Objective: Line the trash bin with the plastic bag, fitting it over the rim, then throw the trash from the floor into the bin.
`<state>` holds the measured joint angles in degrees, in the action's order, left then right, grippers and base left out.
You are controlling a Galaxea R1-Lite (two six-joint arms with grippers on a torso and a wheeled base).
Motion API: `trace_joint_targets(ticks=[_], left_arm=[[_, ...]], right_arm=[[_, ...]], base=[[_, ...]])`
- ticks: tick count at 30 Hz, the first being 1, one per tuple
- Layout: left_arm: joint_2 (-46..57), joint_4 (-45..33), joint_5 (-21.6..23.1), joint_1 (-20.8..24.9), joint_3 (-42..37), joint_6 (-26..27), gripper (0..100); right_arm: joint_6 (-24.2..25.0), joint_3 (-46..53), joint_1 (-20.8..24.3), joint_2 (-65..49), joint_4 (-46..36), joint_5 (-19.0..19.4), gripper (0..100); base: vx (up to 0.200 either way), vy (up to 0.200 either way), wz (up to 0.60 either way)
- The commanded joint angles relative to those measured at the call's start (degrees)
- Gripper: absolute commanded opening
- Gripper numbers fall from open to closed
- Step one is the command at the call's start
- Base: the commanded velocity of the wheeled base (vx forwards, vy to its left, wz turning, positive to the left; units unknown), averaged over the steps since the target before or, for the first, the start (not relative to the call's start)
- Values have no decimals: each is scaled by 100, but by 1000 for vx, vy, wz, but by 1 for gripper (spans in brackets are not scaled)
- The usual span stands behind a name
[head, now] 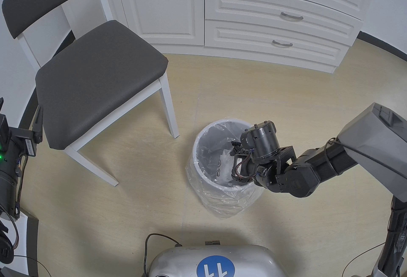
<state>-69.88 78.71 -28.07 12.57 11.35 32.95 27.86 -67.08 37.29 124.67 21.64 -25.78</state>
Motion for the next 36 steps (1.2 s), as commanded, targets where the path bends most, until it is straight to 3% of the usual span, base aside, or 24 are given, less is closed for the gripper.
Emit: trace_joint_targets(ticks=[1, 13, 28, 29, 36], left_arm=[[0, 4, 4, 0, -1, 1, 100], [-17, -23, -5, -53, -1, 1, 100], [-8, -23, -5, -53, 8, 1, 100], [-8, -14, -5, -53, 8, 1, 100], [-8, -14, -5, -70, 8, 1, 100]], right_arm=[[-8, -6, 41, 312, 113, 3, 0], [1, -235, -64, 1059, 1123, 3, 0], [-17, -182, -126, 927, 1167, -41, 0], [-26, -182, -126, 910, 1167, -41, 100], [-8, -165, -90, 813, 1167, -76, 100]], base=[[0, 0, 0], [0, 0, 0], [0, 0, 0], [0, 0, 0], [0, 0, 0]])
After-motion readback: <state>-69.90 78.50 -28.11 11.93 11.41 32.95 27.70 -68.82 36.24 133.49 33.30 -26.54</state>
